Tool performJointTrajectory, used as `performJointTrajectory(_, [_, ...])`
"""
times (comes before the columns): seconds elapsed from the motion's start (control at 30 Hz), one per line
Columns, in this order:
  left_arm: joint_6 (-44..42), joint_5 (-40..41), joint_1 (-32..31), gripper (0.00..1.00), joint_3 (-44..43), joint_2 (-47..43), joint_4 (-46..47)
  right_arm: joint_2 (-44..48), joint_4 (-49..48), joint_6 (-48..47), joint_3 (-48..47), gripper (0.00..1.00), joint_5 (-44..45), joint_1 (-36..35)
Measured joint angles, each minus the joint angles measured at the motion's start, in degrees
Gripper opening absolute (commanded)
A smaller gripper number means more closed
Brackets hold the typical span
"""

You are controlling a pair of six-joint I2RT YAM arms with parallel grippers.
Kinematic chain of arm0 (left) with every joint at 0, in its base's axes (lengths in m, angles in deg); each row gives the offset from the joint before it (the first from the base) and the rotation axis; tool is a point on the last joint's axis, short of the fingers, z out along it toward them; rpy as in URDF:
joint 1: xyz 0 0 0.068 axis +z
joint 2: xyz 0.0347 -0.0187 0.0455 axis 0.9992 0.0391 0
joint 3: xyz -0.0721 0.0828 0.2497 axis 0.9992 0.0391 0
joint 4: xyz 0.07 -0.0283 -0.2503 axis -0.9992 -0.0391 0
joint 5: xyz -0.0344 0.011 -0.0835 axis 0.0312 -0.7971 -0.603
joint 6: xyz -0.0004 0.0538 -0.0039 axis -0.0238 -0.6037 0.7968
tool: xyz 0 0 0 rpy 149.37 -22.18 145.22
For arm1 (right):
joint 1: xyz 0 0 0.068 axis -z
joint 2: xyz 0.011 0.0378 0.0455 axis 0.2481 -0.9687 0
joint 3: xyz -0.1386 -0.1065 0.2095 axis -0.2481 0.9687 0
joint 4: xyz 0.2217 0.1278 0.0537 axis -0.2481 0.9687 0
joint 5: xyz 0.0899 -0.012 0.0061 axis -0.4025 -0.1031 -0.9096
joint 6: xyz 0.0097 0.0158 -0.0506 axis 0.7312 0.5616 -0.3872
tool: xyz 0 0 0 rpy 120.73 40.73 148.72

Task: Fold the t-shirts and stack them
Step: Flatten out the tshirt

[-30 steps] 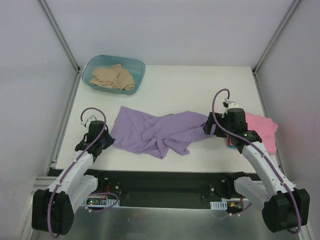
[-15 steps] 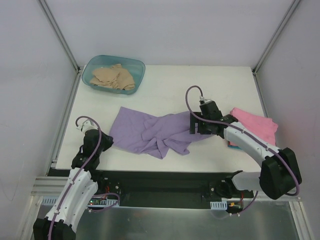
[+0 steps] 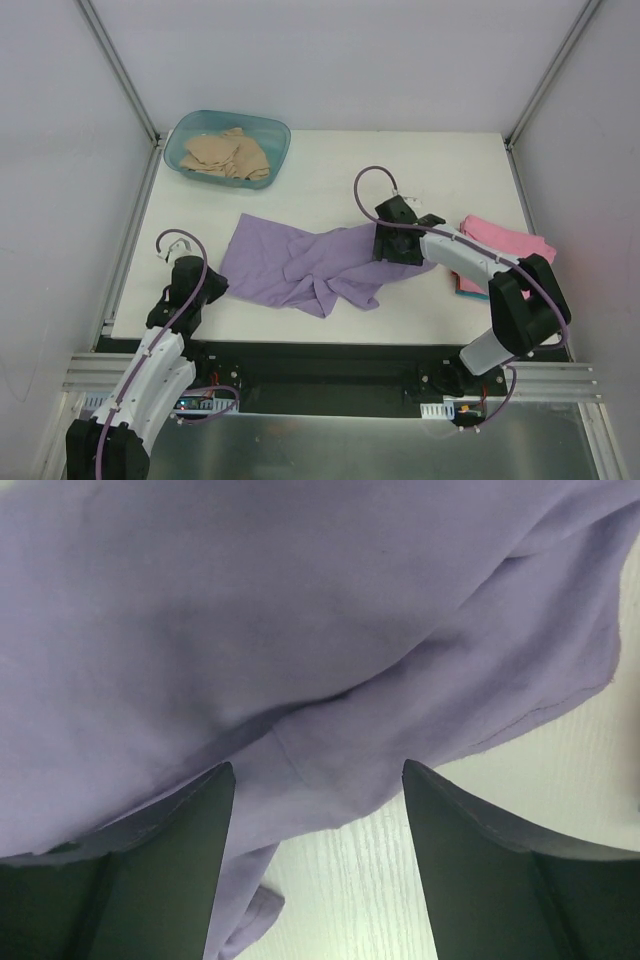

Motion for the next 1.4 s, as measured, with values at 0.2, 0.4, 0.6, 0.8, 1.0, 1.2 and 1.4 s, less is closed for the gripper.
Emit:
performJointTrajectory(0.2, [0.0, 0.0, 0.0, 0.0, 0.0, 0.0, 0.3, -2.6, 0.7, 2.0, -0.3, 0.67, 3.4, 0.0])
performJointTrajectory(0.4, [0.0, 0.0, 0.0, 0.0, 0.0, 0.0, 0.4, -4.5, 0.7, 2.6, -0.3, 0.49, 4.5, 0.0])
performJointTrajectory(0.6, [0.0, 0.0, 0.0, 0.0, 0.0, -0.1, 0.4, -5.2, 0.6, 3.4, -0.4, 0.2, 5.0, 0.0])
performJointTrajectory(0.8, [0.0, 0.0, 0.0, 0.0, 0.0, -0.3, 0.4, -4.6, 1.3, 3.3, -0.4, 0.01, 7.0, 0.0])
performJointTrajectory(1.0, [0.0, 1.2, 0.0, 0.0, -0.9, -1.3, 0.1, 2.8, 3.7, 3.2, 1.9, 0.01, 12.0, 0.1])
performJointTrajectory(1.2, [0.0, 4.0, 0.0, 0.0, -8.4, -1.6, -1.3, 16.3, 8.0, 0.4, 2.9, 0.01, 17.6, 3.0])
performJointTrajectory(1.4, [0.6, 6.2, 0.0, 0.0, -19.8, -3.1, -3.1, 33.0, 10.8, -5.5, 1.0, 0.01, 20.0, 9.1])
